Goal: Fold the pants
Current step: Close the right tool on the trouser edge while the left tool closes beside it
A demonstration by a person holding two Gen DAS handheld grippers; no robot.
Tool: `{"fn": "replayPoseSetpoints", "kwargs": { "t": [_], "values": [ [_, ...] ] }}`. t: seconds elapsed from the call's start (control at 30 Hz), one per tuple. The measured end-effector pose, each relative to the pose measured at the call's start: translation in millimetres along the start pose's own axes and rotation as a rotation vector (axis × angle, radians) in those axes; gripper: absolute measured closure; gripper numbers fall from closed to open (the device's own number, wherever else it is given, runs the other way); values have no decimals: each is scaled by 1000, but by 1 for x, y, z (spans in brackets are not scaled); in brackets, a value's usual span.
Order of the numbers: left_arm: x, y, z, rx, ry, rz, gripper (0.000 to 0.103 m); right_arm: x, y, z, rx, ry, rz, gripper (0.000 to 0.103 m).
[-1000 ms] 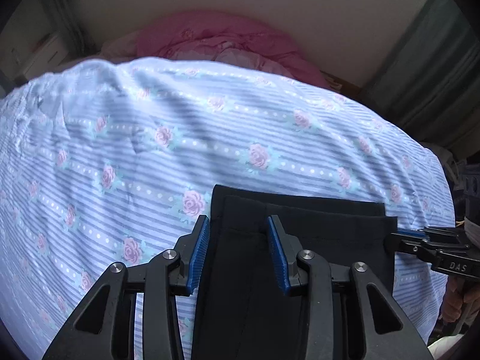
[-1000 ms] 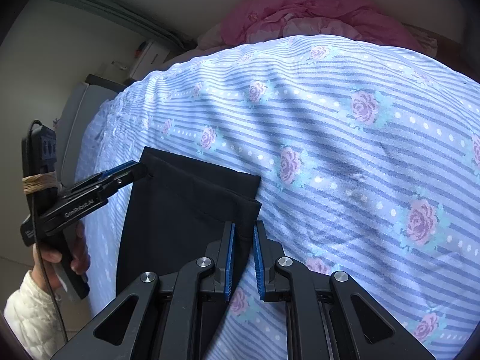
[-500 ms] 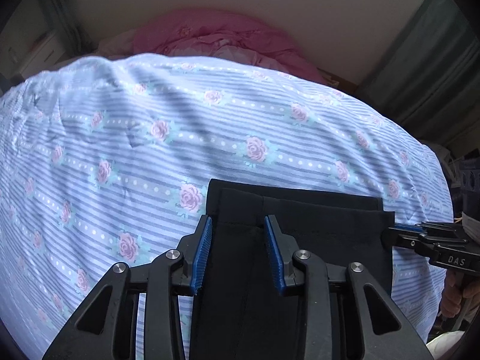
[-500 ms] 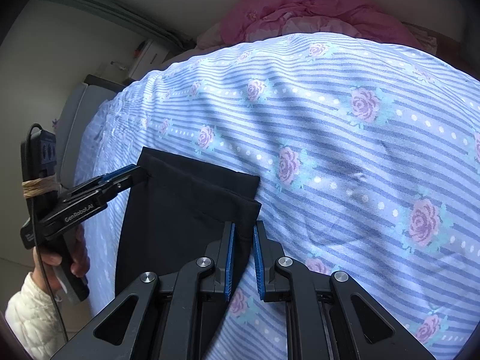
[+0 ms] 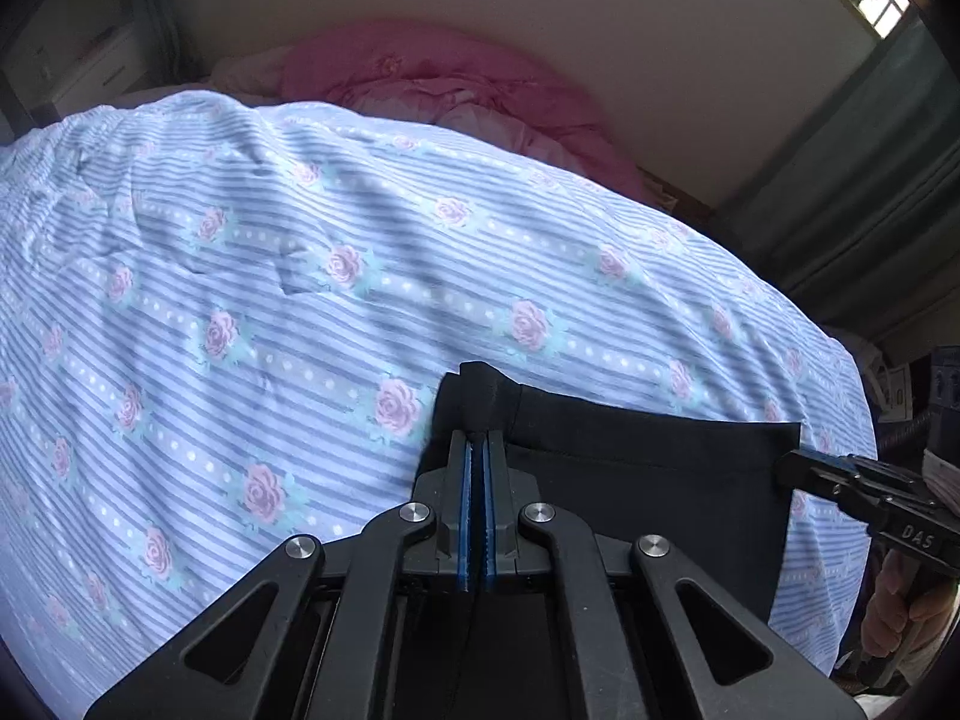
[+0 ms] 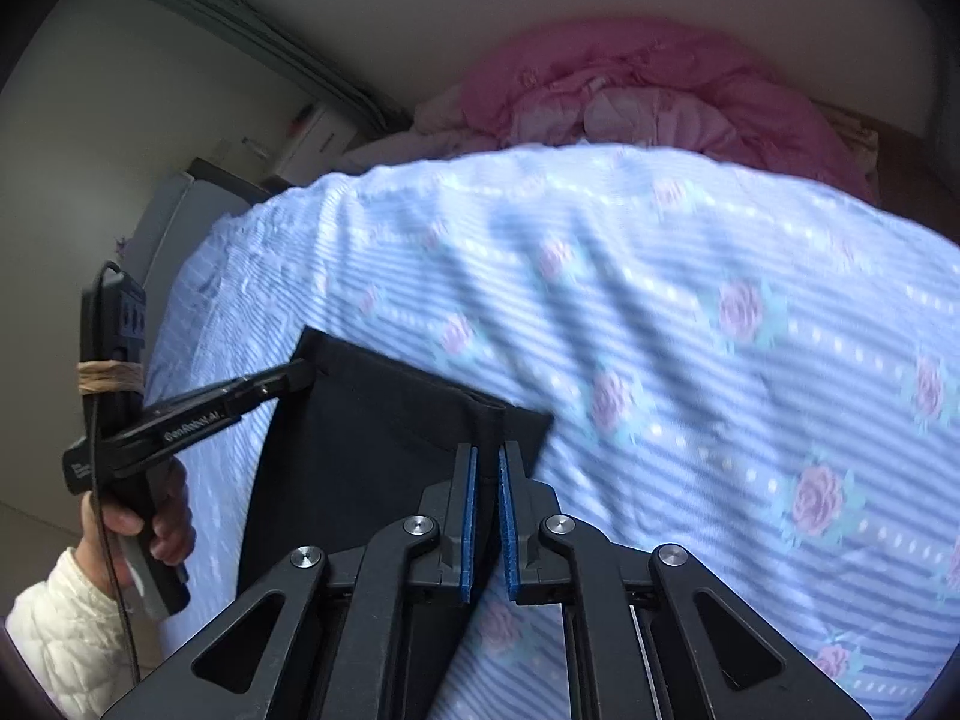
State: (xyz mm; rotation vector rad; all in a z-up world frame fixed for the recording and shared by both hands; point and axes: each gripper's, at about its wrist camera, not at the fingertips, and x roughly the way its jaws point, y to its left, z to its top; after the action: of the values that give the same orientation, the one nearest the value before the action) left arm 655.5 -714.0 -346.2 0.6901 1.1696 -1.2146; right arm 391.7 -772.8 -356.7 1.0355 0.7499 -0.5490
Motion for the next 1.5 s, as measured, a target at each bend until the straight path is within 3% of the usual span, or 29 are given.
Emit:
{"fn": "replayPoseSetpoints", "kwargs": {
  "t": [0.13,0.27,0.33,0.37,0.4,0.5,0.7,0.93,1.07,1.13,1.23,1.4,1.5],
  "values": [
    [17,-5,5,33,44,43,98,11,-7,7,-7,31,-39,94],
    [13,-4,8,27,45,8,92,10,-24,2,75,58,-15,92],
    [5,-1,12,16,19,4,80,3,-25,0,103,55,-13,77],
    [0,0,14,15,3,10,64,0,-25,-2,106,44,6,67],
    [-5,1,16,18,-19,8,58,-3,-23,-4,103,31,27,63],
    [-7,-2,21,48,-15,-13,58,1,-17,-6,70,47,19,62],
    [15,2,12,70,75,-26,58,18,-29,-9,104,94,66,62],
    [33,25,12,-27,102,-133,58,33,-38,-5,122,98,131,62],
    [37,33,13,-89,72,-178,58,42,-39,-4,106,101,154,65],
    [39,37,16,-129,53,-198,60,45,-41,-4,102,100,160,67],
    [36,30,14,-174,35,-232,76,45,-44,-4,100,101,154,75],
    [23,17,11,-148,28,-204,89,38,-50,1,132,135,167,85],
    [-2,12,12,-141,-13,-211,90,11,-31,4,79,95,145,87]
  ]
}}
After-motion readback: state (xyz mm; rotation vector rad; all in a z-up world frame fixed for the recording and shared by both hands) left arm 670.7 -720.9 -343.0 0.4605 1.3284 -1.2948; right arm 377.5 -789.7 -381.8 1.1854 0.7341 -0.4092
